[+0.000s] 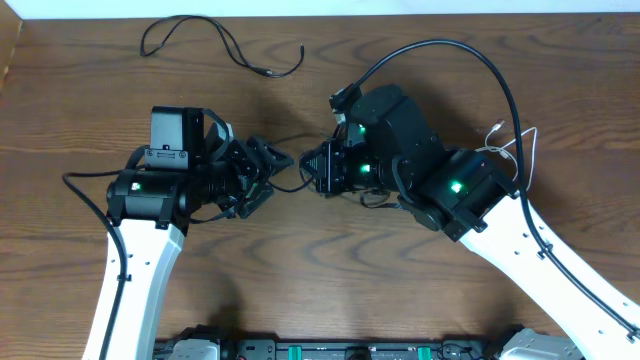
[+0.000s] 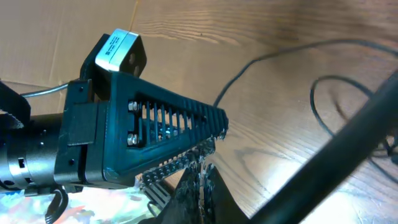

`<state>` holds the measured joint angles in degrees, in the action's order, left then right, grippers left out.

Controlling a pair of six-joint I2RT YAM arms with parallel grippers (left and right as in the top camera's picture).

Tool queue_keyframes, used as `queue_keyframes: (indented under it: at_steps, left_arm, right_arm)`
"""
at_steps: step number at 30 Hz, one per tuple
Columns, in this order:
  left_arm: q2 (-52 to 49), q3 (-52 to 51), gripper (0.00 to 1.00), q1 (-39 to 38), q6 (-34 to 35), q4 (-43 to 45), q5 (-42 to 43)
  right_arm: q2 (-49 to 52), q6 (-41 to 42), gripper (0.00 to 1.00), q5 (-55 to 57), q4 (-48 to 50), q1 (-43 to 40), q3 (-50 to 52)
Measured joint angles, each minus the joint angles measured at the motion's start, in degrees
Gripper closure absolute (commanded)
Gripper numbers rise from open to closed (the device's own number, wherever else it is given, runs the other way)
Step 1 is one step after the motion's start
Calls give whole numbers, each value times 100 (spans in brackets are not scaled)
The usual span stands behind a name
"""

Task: Untangle cables
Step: 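Grasp the black cable with the right gripper and bring it toward the left gripper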

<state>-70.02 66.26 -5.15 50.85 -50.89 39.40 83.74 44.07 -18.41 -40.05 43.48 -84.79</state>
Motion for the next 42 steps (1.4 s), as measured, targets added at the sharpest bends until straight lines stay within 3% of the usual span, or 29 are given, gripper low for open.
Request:
queue_keyframes:
  at_steps: [6, 19, 20, 29, 37, 42]
  left_arm:
    - [0, 0, 42, 0, 31, -2, -33]
    - [0, 0, 43, 0, 260, 0, -28]
    - [0, 0, 48, 0, 304, 0, -26]
    - [0, 0, 58, 0, 446, 0, 122]
    - [0, 0, 92, 0, 448, -2, 138]
    - [0, 0, 93, -2, 398, -4, 133]
  right_arm:
    - [0, 0, 99, 116, -131, 0, 0]
    - [0, 2, 99, 286, 57, 9, 0]
    - [0, 2, 99, 286, 68, 15, 0]
    - [0, 11, 99, 302, 184, 68, 0]
    - [0, 46, 99, 313, 101, 160, 0]
    - [0, 50, 99, 461, -238, 160, 0]
